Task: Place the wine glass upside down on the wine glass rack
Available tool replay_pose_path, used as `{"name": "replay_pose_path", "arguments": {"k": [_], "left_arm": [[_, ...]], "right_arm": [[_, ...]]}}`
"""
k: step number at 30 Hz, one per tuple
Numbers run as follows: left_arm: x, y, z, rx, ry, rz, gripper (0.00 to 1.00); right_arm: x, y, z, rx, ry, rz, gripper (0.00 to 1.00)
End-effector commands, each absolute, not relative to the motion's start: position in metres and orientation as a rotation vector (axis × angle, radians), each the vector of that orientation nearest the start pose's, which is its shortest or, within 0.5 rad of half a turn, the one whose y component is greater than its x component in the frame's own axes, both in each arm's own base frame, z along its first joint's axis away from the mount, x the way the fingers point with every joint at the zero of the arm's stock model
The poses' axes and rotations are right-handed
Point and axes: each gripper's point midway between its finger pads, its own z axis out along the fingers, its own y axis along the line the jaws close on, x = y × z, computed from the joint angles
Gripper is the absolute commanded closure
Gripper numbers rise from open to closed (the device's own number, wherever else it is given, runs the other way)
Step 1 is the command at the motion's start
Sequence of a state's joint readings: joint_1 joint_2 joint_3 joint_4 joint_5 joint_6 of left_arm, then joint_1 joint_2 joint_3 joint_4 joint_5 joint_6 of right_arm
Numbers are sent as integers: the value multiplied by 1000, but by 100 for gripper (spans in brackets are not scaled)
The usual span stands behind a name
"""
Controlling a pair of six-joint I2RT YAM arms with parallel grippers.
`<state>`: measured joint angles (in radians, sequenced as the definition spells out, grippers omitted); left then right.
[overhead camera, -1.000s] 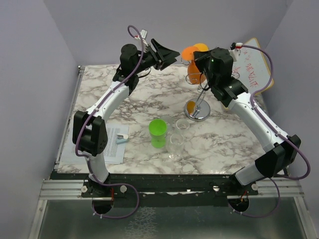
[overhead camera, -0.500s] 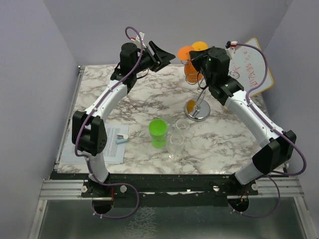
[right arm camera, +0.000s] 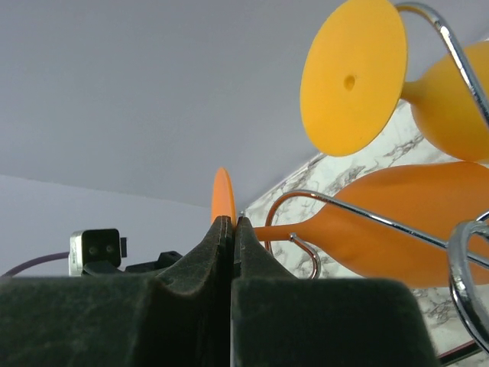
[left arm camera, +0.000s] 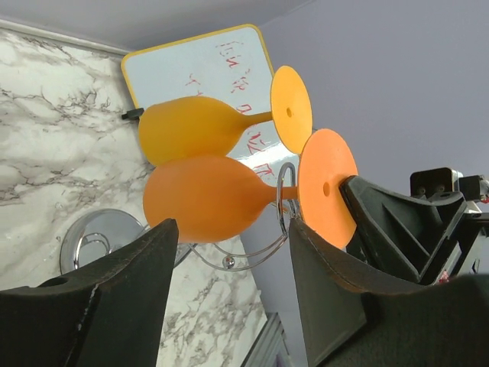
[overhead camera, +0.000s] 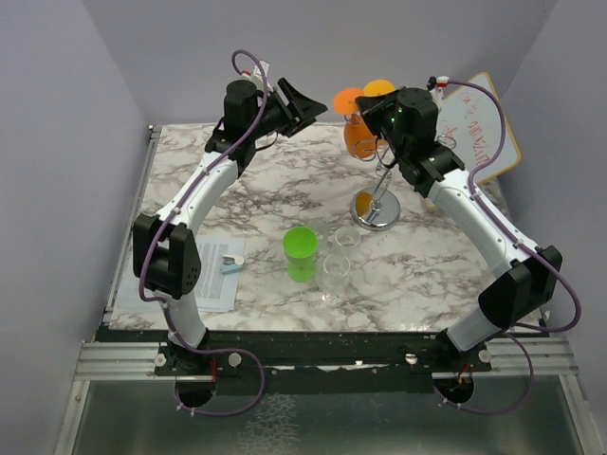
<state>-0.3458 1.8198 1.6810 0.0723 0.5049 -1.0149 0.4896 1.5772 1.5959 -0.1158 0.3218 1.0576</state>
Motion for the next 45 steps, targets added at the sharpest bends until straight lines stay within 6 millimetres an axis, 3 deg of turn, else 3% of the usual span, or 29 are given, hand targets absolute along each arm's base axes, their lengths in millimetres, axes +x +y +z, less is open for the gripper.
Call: {"name": "replay_pose_path", "arguments": {"k": [1,10,16,22,25,28,32,40,45], "left_arm": [[465,-282,376,-163,1797,-1377,38],[465,-270,366,-181,1834,-1336,37],[465,-255,348,-172,1900,-1239,34],[465,-236,334,-124,1952,-1146,31],[462,-229,329,-67,1967,-1086,21],[455,-226,329,11,1972,-1036,1],[445,-222,327,77,1982,-996,1],[413,-228,326,186,1991,-1053,1],[376,-264,321,319,2015,-1111,3]], "right_arm": [[462,233,395,708,1628,939,95],[450,224,390,725,1657,905,90],[437,216,387,740,1706,863,63],[423,207,385,751,1746,834,50],[414,204,392,744,1746,837,47],[403,198,402,724,1736,837,43],[383,188,413,665,1728,827,38],[335,140,401,534,1775,583,33],[304,109,384,476,1809,437,32]]}}
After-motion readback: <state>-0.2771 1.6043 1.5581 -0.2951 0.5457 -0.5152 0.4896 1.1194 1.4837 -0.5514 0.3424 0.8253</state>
